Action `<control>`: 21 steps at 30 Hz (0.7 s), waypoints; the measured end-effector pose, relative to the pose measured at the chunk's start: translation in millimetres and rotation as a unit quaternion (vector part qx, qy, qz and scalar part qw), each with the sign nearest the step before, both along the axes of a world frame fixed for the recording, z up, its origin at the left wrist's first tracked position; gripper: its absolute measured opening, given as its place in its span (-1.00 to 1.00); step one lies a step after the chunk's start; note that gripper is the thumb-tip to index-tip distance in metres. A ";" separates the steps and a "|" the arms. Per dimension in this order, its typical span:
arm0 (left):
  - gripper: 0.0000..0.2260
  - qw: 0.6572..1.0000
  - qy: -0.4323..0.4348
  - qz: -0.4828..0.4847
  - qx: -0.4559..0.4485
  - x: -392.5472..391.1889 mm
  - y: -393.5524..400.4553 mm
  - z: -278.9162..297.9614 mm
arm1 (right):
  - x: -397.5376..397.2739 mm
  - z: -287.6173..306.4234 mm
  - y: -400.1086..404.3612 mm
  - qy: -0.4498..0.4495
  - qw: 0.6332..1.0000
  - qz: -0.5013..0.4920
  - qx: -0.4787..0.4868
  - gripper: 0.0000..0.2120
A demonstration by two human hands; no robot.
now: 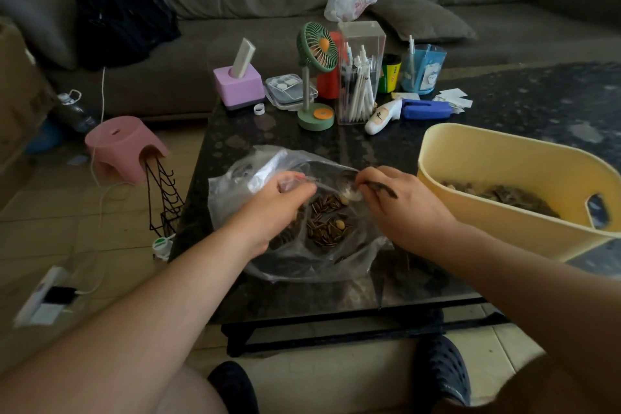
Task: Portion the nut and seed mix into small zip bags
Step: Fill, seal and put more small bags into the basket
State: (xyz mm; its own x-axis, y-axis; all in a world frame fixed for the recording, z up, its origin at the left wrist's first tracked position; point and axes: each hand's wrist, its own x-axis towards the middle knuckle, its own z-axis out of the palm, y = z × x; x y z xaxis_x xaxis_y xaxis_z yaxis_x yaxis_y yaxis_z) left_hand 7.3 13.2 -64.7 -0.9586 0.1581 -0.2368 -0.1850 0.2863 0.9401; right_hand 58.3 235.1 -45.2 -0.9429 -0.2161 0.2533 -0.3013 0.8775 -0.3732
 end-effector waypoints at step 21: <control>-0.81 0.999 -0.016 -0.024 -0.037 -5.8 1.3 -19.6 | 1.6 1.2 0.2 -0.010 0.990 0.123 0.067 -0.76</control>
